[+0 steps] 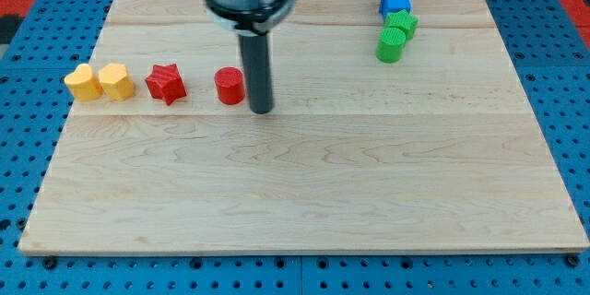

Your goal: Slide the red circle to the right side of the red star

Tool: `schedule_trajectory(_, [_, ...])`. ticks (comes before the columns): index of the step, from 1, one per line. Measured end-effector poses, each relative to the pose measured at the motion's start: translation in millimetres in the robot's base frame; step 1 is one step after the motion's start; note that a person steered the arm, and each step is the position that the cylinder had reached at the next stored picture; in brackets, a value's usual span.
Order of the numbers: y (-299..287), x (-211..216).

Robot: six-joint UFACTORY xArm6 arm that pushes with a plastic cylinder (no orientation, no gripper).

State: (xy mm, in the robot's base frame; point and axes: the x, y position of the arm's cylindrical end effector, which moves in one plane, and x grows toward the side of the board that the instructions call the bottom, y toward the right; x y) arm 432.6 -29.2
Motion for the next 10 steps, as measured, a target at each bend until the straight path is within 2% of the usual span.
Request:
schedule_trajectory(1, [4,-22])
schedule_trajectory(2, [-16,-24])
schedule_trajectory(5, [-51,-24])
schedule_trajectory(10, [-55,-15])
